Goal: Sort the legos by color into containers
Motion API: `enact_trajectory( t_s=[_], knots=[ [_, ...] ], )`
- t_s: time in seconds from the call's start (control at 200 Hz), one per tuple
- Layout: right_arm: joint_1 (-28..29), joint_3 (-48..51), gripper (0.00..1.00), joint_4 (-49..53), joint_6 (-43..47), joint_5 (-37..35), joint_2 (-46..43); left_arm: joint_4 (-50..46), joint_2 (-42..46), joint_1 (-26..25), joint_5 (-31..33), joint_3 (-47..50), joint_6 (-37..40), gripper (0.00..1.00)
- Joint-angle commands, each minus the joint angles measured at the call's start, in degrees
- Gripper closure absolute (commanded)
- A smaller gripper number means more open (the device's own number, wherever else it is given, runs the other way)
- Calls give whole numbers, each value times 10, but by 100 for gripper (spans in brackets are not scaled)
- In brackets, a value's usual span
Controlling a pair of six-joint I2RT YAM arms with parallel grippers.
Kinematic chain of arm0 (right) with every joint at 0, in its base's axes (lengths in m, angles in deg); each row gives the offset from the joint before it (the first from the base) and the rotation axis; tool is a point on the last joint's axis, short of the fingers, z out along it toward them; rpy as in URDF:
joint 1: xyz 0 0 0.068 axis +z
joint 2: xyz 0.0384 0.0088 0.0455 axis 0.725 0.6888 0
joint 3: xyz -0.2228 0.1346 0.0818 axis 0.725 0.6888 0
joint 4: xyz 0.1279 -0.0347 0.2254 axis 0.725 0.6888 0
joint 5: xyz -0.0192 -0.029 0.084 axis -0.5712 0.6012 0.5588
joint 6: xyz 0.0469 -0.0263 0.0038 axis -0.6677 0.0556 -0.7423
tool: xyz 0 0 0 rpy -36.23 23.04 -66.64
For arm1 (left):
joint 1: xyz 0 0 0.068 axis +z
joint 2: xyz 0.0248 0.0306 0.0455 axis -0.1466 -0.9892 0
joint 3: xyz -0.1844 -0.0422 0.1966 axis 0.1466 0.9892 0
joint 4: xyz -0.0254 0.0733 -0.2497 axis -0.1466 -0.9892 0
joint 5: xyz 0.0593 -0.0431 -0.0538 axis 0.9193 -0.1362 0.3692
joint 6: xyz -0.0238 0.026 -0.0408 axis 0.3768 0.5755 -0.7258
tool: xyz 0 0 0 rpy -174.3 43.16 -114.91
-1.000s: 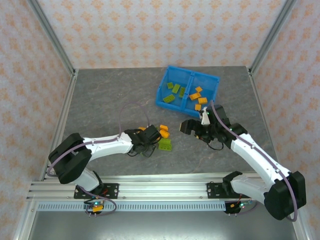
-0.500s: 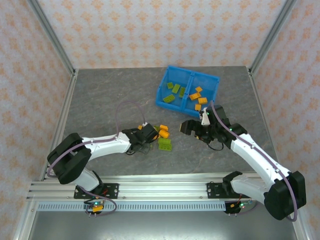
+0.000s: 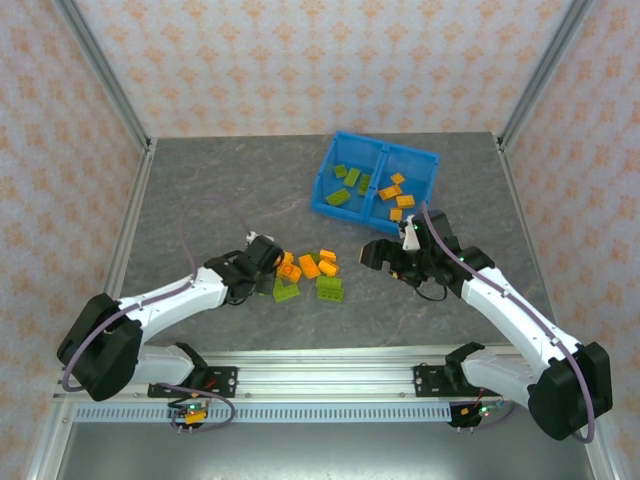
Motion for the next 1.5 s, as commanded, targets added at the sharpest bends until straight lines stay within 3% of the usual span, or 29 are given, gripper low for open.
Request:
enact_trajectory(
  t_s=[0.0, 0.135, 0.26, 0.32, 0.405, 0.721, 1.061, 1.256, 1.497],
  knots=[
    [0, 5, 5, 1, -10, -9, -3, 5, -9, 18, -49, 2, -61, 45],
    [1, 5, 5, 0, -13, -9, -4, 21, -14, 18, -76, 10, -197, 30],
    [2, 7, 5, -1, -16, -10, -7, 54, 5, 17, -85, 39, -323, 28],
    [1, 8, 5, -4, -15, -11, -6, 60, 10, 17, -74, 47, -348, 28],
    [2, 8, 5, -6, -13, -11, -4, 41, 0, 17, -49, 39, -347, 27],
    [2, 9, 5, -1, -6, -19, -2, 83, -64, 17, -96, 26, -326, 20],
    [1, 11, 5, -7, -2, -21, 11, 7, -132, -1, -65, -19, -269, 18],
    [1, 18, 5, -25, -4, -11, 24, 29, -141, -8, -79, -22, -281, 8],
    [1, 12, 5, -8, 8, -18, 17, 1, -177, -14, -60, -8, -278, 15]
  ],
)
